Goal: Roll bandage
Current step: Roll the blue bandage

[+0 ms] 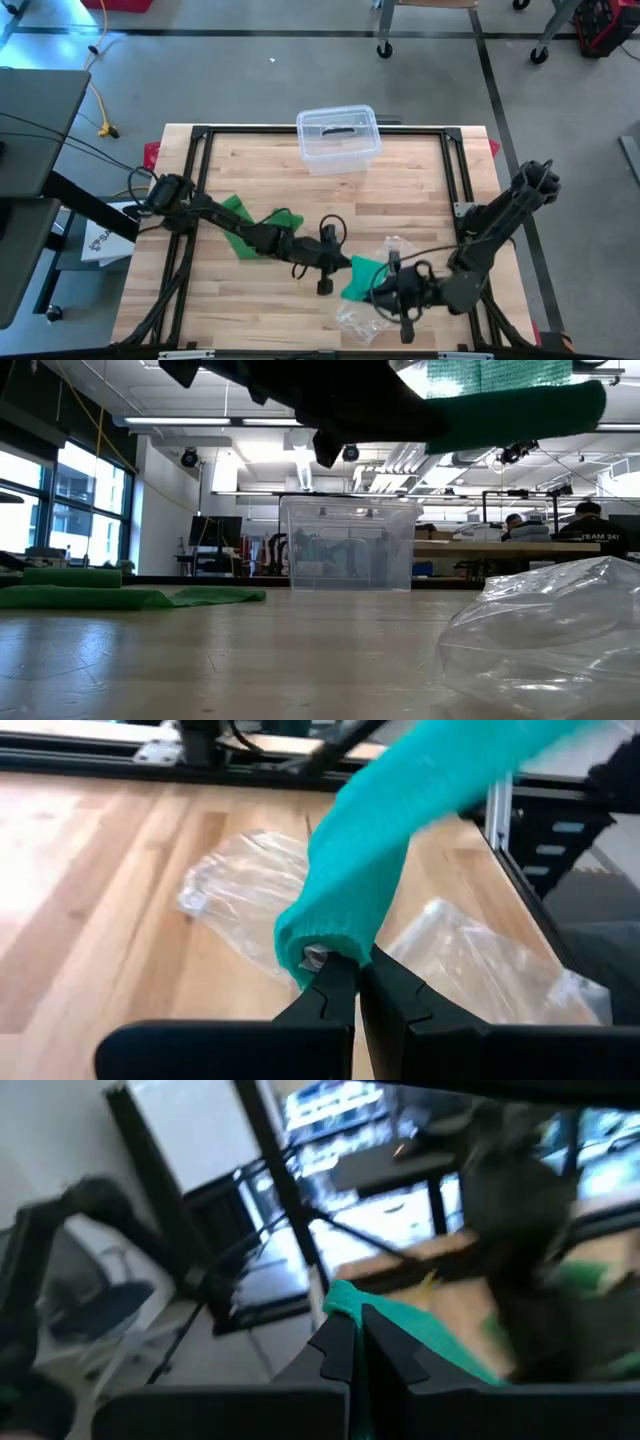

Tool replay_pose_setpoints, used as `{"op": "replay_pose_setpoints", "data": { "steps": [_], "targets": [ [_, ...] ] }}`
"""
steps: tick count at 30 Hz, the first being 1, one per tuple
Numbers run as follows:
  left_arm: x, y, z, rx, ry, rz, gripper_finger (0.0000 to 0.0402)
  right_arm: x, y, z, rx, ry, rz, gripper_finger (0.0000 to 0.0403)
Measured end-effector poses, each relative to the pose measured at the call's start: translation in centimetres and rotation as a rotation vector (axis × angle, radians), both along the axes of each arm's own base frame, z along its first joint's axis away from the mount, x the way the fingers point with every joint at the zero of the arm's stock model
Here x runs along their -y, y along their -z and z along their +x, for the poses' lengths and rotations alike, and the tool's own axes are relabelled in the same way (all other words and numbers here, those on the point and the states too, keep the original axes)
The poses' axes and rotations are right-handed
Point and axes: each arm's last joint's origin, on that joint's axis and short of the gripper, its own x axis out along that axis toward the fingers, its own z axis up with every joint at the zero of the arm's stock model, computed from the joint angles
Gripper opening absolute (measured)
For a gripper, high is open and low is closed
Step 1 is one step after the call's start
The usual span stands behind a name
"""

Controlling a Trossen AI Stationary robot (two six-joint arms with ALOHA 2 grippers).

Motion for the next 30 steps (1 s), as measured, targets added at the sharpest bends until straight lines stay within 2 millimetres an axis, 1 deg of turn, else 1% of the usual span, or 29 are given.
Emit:
{"op": "replay_pose_setpoints", "data": {
  "steps": [5, 8, 11, 15, 17, 20, 23, 26, 30],
  "targets": [
    [-1.2, -0.9, -0.1, 0.009, -0.054, 0.013, 0.0, -1.6, 2.6, 0.7, -0.08, -0.074, 0.029, 0.0],
    [-1.5, -1.8, -0.6, 0.007, -0.076, 0.047, 0.0, -2.3, 3.7, 0.9, -0.117, -0.105, 0.031, 0.0],
    [-1.6, -3.4, -1.5, 0.009, -0.122, 0.094, 0.0, -2.6, 4.0, 0.8, -0.129, -0.116, 0.037, 0.0],
    [-1.5, -4.7, -2.9, -0.019, -0.202, 0.2, 0.0, -2.5, 4.0, 0.9, -0.118, -0.122, -0.009, 0.0],
    [-0.9, -5.6, -3.6, 0.001, -0.21, 0.245, 0.0, -2.3, 4.1, 1.1, -0.12, -0.119, -0.073, 0.0],
    [0.4, -7.1, -4.8, 0.051, -0.204, 0.301, 0.0, -2.0, 4.6, 1.7, -0.123, -0.126, -0.154, 0.0],
    [1.9, -8.1, -6.2, 0.073, -0.211, 0.411, 0.0, -1.8, 4.8, 2.2, -0.117, -0.148, -0.242, 0.0],
    [3.5, -8.9, -7.6, 0.092, -0.218, 0.532, 0.0, -2.3, 3.9, 2.5, -0.097, -0.161, -0.304, 0.0],
    [5.7, -9.1, -8.9, 0.11, -0.181, 0.658, 0.0, -3.0, 2.3, 3.2, -0.082, -0.166, -0.391, 0.0007]
  ]
}}
